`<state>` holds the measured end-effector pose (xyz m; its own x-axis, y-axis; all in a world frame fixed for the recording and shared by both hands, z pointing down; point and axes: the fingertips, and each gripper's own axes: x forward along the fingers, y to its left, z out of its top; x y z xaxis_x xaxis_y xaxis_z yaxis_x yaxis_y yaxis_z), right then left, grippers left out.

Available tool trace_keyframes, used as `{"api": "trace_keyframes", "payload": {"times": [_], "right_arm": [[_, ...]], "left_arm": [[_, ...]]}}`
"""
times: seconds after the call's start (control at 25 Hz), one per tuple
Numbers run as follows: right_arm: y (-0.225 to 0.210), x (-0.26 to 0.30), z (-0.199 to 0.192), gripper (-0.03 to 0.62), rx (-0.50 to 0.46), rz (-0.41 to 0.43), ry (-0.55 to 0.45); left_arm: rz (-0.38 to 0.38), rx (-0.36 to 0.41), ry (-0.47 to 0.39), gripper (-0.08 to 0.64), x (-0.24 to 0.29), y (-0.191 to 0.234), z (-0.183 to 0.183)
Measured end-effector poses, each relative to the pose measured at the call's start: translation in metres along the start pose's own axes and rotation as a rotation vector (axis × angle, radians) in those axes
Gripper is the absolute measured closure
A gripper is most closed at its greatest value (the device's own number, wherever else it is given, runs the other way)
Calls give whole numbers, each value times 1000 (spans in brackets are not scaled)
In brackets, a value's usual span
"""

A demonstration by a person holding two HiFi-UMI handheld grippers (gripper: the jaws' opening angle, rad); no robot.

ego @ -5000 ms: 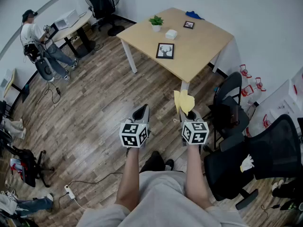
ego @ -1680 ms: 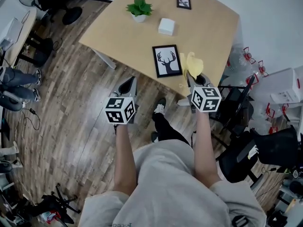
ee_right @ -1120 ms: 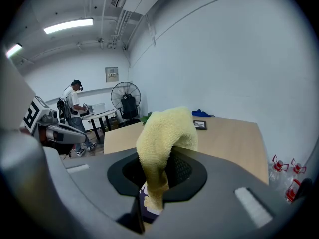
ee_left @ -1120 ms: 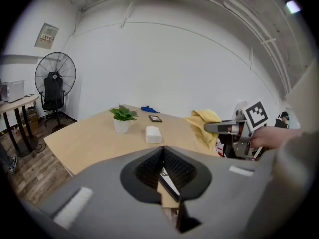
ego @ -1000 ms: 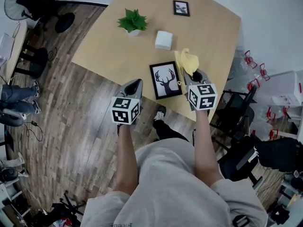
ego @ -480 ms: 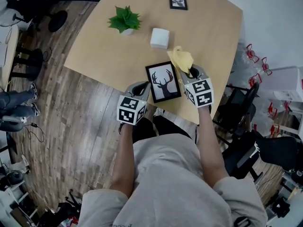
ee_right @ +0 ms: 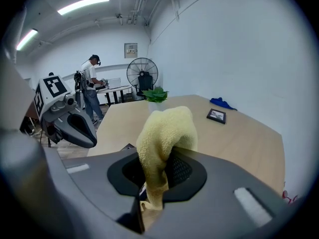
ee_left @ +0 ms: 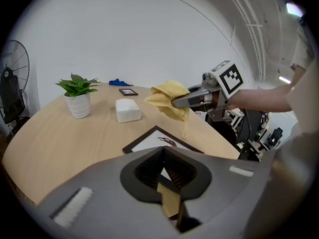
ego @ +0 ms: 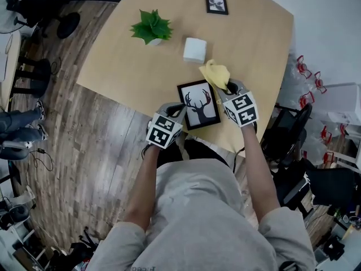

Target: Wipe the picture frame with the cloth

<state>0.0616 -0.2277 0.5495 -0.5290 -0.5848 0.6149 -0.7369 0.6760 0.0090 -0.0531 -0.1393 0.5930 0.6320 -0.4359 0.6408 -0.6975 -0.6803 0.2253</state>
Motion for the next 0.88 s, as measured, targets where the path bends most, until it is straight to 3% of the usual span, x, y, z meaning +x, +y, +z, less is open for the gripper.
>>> {"api": "trace_keyframes", "payload": {"times": [0.36,0.88], "right_arm": [[-5,30,-22,541,10,54,67],[1,59,-49,541,-37,131,157]], "left_arm": [[-117,74,177,508,29,-18,-38],[-122,220,319,508,47,-7,-63]]}}
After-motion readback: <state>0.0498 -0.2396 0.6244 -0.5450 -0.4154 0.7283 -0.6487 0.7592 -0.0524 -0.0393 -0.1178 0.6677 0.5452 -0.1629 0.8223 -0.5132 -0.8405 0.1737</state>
